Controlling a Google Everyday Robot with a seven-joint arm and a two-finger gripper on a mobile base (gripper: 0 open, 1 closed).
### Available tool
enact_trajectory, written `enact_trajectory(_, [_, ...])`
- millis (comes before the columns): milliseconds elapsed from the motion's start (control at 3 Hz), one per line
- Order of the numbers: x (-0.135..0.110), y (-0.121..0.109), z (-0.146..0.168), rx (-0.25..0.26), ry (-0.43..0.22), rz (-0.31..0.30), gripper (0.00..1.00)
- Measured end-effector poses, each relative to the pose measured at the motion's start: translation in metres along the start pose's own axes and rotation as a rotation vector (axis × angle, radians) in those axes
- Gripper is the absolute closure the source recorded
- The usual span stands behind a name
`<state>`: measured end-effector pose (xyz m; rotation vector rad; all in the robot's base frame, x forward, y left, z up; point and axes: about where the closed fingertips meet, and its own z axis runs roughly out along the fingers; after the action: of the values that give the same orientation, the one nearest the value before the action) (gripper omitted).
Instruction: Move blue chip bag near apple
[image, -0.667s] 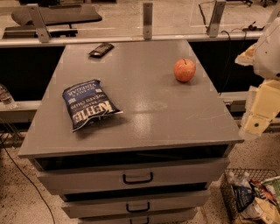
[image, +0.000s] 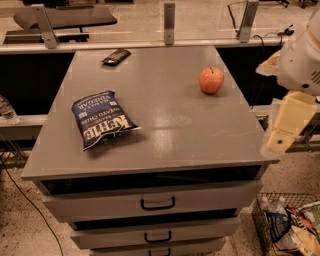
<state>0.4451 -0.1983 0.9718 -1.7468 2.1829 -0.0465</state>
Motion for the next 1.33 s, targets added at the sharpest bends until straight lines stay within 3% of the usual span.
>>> enact_trajectory(333, [-0.049, -0.004, 0.032, -0.046, -0.102, -0.021, 0.00])
enact_trajectory(1000, [-0.169, -0.022, 0.082, -0.116, -0.298, 0.007, 0.00])
enact_trajectory(1333, [-0.171, -0.022, 0.082, -0.115, -0.301, 0.006, 0.00])
